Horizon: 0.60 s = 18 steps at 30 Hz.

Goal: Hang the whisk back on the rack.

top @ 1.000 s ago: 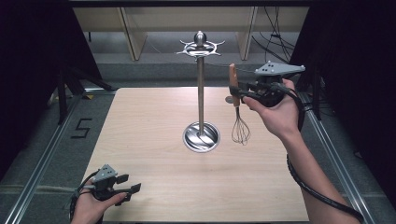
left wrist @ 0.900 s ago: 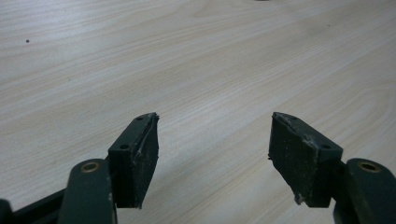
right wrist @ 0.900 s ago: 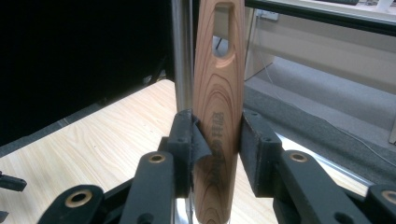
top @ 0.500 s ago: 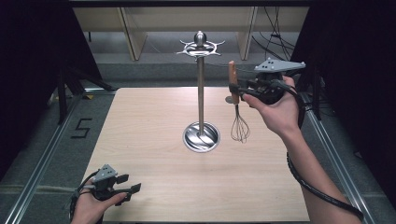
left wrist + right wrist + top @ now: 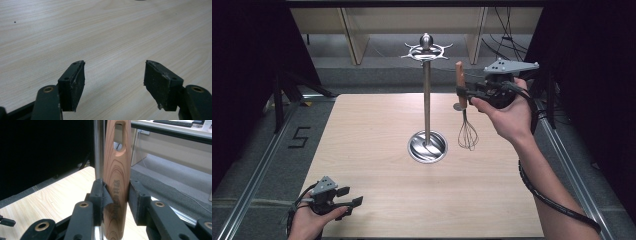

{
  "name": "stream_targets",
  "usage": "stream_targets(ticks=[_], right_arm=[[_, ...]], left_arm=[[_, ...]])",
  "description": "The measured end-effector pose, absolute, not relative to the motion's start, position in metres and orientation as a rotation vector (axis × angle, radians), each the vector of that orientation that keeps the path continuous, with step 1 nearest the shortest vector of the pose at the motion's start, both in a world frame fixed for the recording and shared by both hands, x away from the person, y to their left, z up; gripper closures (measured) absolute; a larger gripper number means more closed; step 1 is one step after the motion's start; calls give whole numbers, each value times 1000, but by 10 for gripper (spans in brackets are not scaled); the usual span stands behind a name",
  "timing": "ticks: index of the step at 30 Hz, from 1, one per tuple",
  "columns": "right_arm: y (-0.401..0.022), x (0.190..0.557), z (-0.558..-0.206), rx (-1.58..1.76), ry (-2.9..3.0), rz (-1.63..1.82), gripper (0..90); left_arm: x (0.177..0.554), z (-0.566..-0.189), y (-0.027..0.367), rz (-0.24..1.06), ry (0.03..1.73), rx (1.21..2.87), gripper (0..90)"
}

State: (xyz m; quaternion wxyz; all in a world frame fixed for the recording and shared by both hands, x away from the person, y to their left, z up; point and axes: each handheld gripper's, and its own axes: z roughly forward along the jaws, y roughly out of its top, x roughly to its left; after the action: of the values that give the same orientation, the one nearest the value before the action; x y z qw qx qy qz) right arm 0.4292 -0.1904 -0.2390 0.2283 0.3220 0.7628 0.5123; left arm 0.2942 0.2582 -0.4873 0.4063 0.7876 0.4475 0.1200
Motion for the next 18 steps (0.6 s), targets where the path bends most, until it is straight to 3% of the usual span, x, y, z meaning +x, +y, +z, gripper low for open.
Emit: stream_targets(ticks=[18], right_arm=[[-188,430,-234,885,2107,1413,684]], left_arm=[[294,-487,258,299,1134,1983,323]])
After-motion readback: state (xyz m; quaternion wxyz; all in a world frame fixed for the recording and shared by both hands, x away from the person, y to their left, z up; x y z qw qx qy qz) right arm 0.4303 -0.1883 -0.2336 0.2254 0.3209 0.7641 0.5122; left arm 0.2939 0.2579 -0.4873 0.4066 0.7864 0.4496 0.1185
